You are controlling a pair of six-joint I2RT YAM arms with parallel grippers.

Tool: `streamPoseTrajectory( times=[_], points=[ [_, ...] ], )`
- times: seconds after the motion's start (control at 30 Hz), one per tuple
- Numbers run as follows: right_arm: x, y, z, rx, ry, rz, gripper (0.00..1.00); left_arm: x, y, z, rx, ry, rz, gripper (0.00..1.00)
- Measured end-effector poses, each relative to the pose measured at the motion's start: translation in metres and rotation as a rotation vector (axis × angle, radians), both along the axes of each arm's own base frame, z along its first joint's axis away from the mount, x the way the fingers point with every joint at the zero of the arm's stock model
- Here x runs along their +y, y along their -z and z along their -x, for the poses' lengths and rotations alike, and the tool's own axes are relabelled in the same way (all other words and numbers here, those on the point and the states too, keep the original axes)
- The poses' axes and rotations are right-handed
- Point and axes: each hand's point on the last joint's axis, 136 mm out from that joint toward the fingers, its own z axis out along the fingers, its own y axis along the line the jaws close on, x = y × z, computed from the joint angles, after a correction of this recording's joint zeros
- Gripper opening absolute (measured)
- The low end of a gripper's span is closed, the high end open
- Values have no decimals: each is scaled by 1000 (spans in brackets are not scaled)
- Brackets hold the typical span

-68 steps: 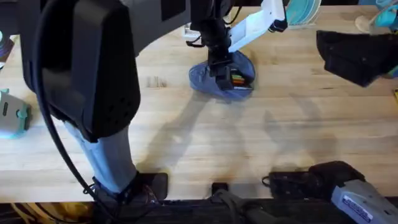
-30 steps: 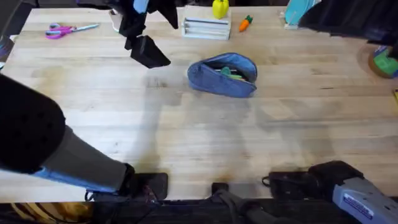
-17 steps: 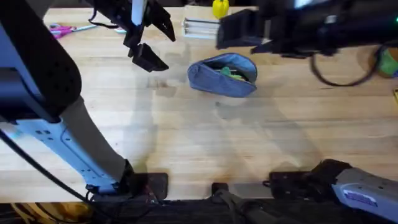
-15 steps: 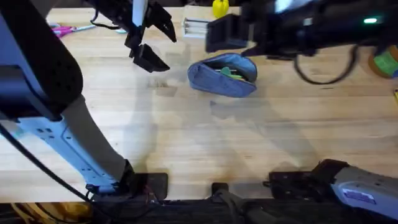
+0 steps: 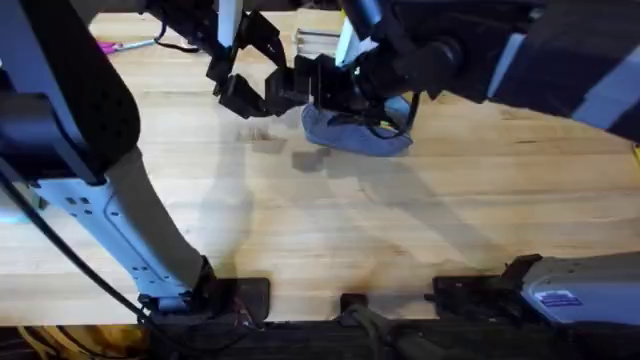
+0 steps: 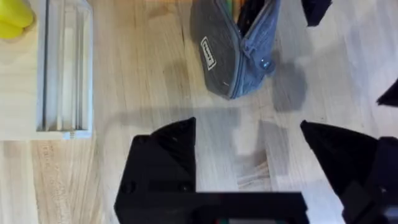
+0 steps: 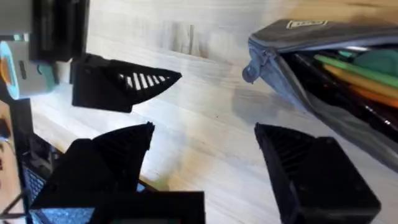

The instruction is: Unzip the bag, pick up the pens from the table one at a time and place them inside, then zip the bag closed.

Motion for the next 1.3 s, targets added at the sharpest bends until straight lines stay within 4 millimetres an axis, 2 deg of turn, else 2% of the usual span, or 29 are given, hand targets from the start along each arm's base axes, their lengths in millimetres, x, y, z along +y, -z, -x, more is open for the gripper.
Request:
streamPoseTrajectory(
  times=[0.27, 0.47, 0.77, 1.07, 1.13, 1.3],
  points=[
    [18, 17, -22, 35, 107, -60, 995, 0, 4, -9, -36, 0, 3, 993],
    [15, 40, -30, 98, 216, -38, 995, 3, 11, -16, -57, 3, 3, 993],
    [1, 45, -43, 84, 369, -13, 995, 13, 11, -16, -92, 30, 7, 992],
    [-3, 68, -55, 78, 438, 31, 798, 13, 14, -17, -99, 42, 9, 993],
    [-3, 72, -56, 81, 443, 36, 782, 13, 16, -17, -95, 43, 10, 992],
    [-3, 73, -57, 80, 451, 35, 590, 13, 17, -17, -95, 44, 10, 993]
  ],
)
